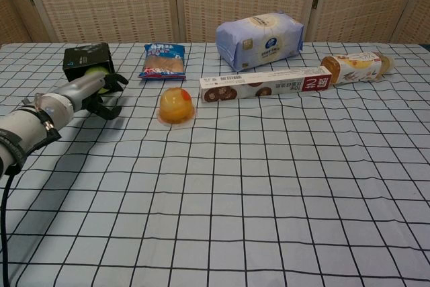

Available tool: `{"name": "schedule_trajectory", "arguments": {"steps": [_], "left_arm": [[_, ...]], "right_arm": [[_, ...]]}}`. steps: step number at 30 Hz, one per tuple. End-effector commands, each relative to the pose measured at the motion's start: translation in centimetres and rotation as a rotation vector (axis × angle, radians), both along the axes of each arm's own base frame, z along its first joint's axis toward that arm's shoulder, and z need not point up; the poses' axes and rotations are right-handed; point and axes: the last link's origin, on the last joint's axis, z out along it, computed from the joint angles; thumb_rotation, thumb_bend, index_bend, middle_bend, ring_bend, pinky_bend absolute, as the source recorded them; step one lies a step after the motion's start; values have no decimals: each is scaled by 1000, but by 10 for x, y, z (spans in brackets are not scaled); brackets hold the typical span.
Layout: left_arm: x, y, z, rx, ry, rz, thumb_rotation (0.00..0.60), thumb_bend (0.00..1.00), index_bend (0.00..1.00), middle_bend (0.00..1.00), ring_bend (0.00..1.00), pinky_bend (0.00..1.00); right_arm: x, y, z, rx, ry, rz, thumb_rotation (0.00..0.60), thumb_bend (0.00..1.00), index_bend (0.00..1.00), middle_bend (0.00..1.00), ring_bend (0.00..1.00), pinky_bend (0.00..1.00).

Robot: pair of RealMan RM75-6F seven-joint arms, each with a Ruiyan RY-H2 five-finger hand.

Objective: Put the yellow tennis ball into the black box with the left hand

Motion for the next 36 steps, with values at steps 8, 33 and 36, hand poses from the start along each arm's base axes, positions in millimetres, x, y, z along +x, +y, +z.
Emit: {"name": "schedule_trajectory", "arguments": {"steps": [8, 33, 36], "left_arm": [[2, 2, 6, 6, 22, -19, 600, 476, 131, 126, 66, 185], [-7, -26, 40, 33, 34, -103, 600, 474, 162, 130, 49, 186], [-9, -41, 53, 49, 38, -138, 600, 475, 215, 158, 75, 202]], "right_arm": [[0, 0, 0, 1, 1, -1, 600, 268, 157, 77, 0, 21], [1, 2, -1, 3, 2, 10, 600, 269, 157, 77, 0, 21], [2, 2, 0, 0, 0, 11, 600, 269, 157, 77, 0, 21]]}}
